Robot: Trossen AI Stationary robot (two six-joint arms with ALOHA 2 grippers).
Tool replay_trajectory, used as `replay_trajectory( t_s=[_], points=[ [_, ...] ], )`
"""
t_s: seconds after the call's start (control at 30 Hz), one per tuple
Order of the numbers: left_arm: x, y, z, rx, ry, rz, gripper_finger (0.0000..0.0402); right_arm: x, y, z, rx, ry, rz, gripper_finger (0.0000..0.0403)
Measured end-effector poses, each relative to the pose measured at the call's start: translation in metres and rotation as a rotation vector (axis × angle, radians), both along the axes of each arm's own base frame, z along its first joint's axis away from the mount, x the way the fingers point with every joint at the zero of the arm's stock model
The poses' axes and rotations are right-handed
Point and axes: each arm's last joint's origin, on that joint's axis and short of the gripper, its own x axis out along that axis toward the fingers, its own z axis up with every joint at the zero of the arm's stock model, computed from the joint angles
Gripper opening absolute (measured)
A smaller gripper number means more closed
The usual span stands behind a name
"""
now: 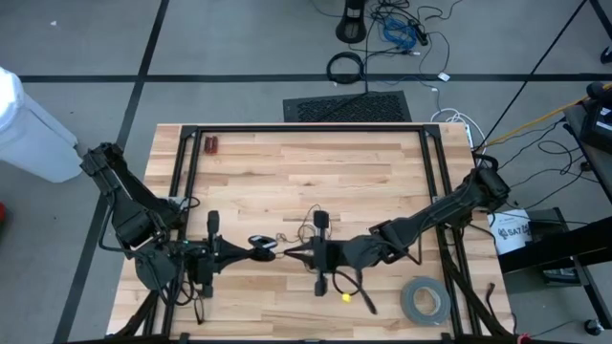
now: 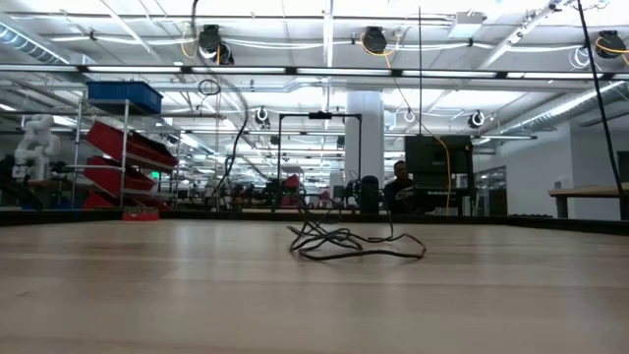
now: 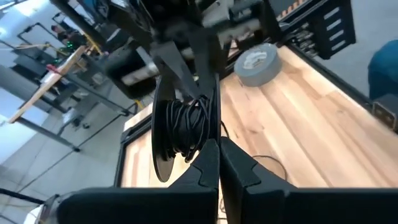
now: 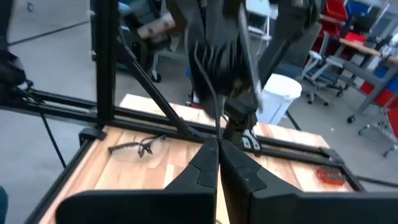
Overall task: Coil cords
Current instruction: Uncoil the black wire from the spool
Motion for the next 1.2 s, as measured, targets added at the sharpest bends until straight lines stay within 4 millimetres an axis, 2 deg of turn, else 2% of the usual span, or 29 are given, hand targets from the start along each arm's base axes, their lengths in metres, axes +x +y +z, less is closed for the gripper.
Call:
replay_trajectory(
  t_s=[0.3, 0.47, 0.87, 0.97, 1.07, 1.2],
  points=[
    [0.000, 0.001, -0.002, -0.034, 0.025, -0.001, 0.0000, -0.024, 0.000, 0.035, -0.074, -0.101, -0.004, 0.0000],
    [0.004, 0.003, -0.003, -0.051, 0.038, -0.015, 0.0000, -0.018, -0.015, 0.044, -0.126, -0.173, -0.020, 0.0000],
    [0.019, 0.010, -0.006, -0.030, 0.073, -0.059, 0.0000, 0.008, -0.060, 0.071, -0.099, -0.329, 0.114, 0.0001],
    [0.023, 0.011, -0.004, -0.031, 0.063, -0.096, 0.0000, 0.020, -0.068, 0.070, -0.081, -0.332, 0.143, 0.0001],
    [0.026, 0.011, -0.003, -0.041, 0.051, -0.106, 0.0000, 0.033, -0.074, 0.060, -0.063, -0.301, 0.168, 0.0001],
    [0.026, 0.011, -0.004, -0.039, 0.060, -0.105, 0.0000, 0.038, -0.079, 0.047, -0.056, -0.200, 0.160, 0.0001]
  ],
)
